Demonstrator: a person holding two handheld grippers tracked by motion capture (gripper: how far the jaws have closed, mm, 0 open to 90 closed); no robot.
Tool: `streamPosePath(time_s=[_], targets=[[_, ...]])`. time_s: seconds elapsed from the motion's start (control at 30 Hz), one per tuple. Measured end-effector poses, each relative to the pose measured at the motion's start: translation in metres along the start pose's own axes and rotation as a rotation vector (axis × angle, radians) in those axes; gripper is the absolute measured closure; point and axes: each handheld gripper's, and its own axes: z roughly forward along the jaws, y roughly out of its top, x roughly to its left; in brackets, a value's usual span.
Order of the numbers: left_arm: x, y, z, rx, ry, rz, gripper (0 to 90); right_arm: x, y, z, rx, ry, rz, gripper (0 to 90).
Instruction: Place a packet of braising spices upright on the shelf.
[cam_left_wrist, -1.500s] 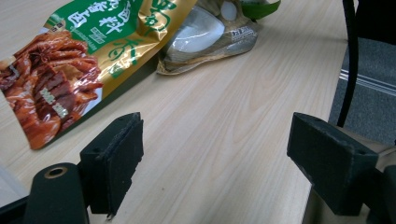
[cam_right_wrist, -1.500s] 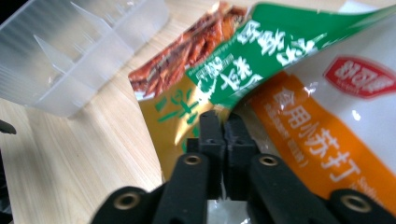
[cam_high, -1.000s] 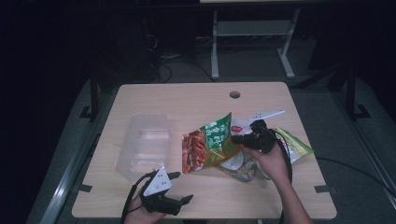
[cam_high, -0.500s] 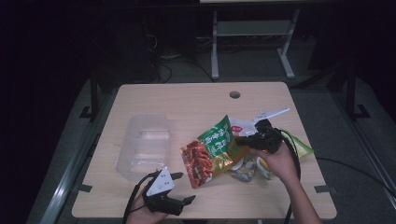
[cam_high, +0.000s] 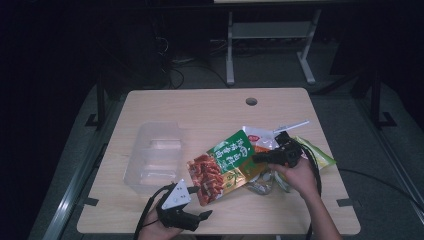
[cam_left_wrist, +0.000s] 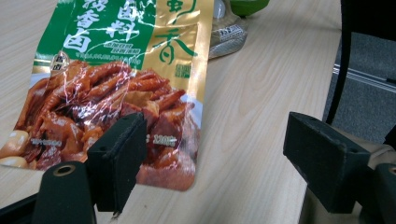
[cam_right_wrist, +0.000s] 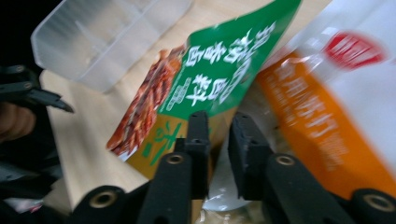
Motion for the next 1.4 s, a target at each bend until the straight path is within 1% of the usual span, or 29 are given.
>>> streamPosePath(time_s=[0.07, 0.13, 0.17, 0.27, 0.3, 0.4, 0.43, 0.53, 0.57, 0.7, 0.73, 0.77, 0.8, 0.83, 0.87, 0.9, 0.93, 0.97, 1.0, 1.03, 1.07, 1.13, 1.27, 1.33, 1.37, 1.4], targets=[[0.000, 0.000, 0.000, 0.000, 0.000, 0.000, 21.2, 0.000, 0.000, 0.005, 0.014, 0.003, 0.007, 73.5], [0.000, 0.000, 0.000, 0.000, 0.002, 0.002, 21.2, 0.001, 0.001, 0.012, 0.027, 0.016, 0.010, 71.2], [0.000, 0.000, 0.000, -0.002, 0.002, 0.000, 21.2, 0.002, 0.001, 0.015, 0.034, 0.013, 0.014, 69.7], [0.000, 0.000, -0.001, 0.001, 0.003, 0.004, 21.2, 0.004, 0.002, 0.025, 0.057, 0.019, 0.018, 69.3], [0.000, 0.000, -0.001, 0.000, 0.003, 0.002, 21.2, 0.004, 0.001, 0.030, 0.073, 0.020, 0.026, 69.3], [0.000, 0.000, -0.002, -0.001, 0.004, 0.002, 21.2, 0.006, 0.001, 0.039, 0.097, 0.017, 0.026, 73.5], [0.000, 0.000, -0.002, 0.000, 0.005, 0.003, 21.2, 0.007, 0.000, 0.041, 0.094, 0.019, 0.017, 78.7], [0.001, 0.001, -0.003, -0.006, 0.005, -0.002, 21.2, 0.008, -0.001, 0.044, 0.095, 0.020, 0.003, 87.3], [0.001, 0.001, -0.003, -0.006, 0.006, -0.002, 21.2, 0.009, -0.002, 0.043, 0.095, 0.023, -0.012, 89.6], [0.002, 0.002, -0.002, -0.009, 0.004, -0.013, 21.2, 0.017, 0.000, 0.034, 0.082, 0.013, -0.066, 89.9], [0.003, 0.003, -0.003, -0.009, 0.001, -0.020, 21.2, 0.021, 0.002, 0.030, 0.078, 0.014, -0.075, 90.0], [0.005, 0.004, -0.003, -0.018, -0.008, -0.037, 21.2, 0.024, 0.004, 0.025, 0.076, 0.009, -0.094, 90.0], [0.006, 0.006, -0.004, -0.023, -0.013, -0.046, 21.2, 0.028, 0.006, 0.020, 0.075, 0.006, -0.113, 90.0], [0.006, 0.007, -0.004, -0.030, -0.010, -0.049, 21.2, 0.031, 0.009, 0.015, 0.068, 0.003, -0.130, 90.0], [0.007, 0.010, -0.006, -0.026, 0.000, -0.037, 21.4, 0.034, 0.012, 0.010, 0.062, 0.000, -0.149, 90.0], [0.007, 0.011, -0.006, -0.034, 0.001, -0.044, 21.5, 0.039, 0.015, 0.003, 0.054, 0.000, -0.171, 90.0], [0.008, 0.014, -0.007, -0.031, -0.002, -0.043, 21.6, 0.041, 0.017, -0.001, 0.052, -0.004, -0.185, 90.0], [0.009, 0.016, -0.007, -0.034, 0.003, -0.040, 21.8, 0.046, 0.020, -0.007, 0.048, -0.010, -0.213, 90.0], [0.009, 0.016, -0.007, -0.034, 0.003, -0.040, 22.1, 0.048, 0.021, -0.010, 0.048, -0.012, -0.229, 90.0], [0.012, 0.021, -0.006, -0.042, 0.013, -0.041, 22.2, 0.051, 0.024, -0.014, 0.048, -0.020, -0.258, 90.0], [0.014, 0.024, -0.005, -0.045, 0.012, -0.041, 22.2, 0.054, 0.026, -0.017, 0.051, -0.025, -0.280, 90.0], [0.017, 0.031, -0.004, -0.054, 0.023, -0.037, 22.3, 0.059, 0.030, -0.023, 0.053, -0.026, -0.323, 90.0], [0.025, 0.046, 0.000, -0.065, 0.037, -0.034, 22.3, 0.068, 0.038, -0.035, 0.061, -0.023, -0.388, 90.0], [0.027, 0.049, 0.002, -0.069, 0.039, -0.038, 22.6, 0.074, 0.042, -0.039, 0.068, -0.021, -0.423, 90.0], [0.032, 0.054, 0.006, -0.069, 0.039, -0.044, 25.0, 0.078, 0.044, -0.042, 0.075, -0.023, -0.439, 90.0], [0.033, 0.055, 0.008, -0.066, 0.043, -0.042, 25.8, 0.081, 0.046, -0.044, 0.081, -0.027, -0.461, 90.0]])
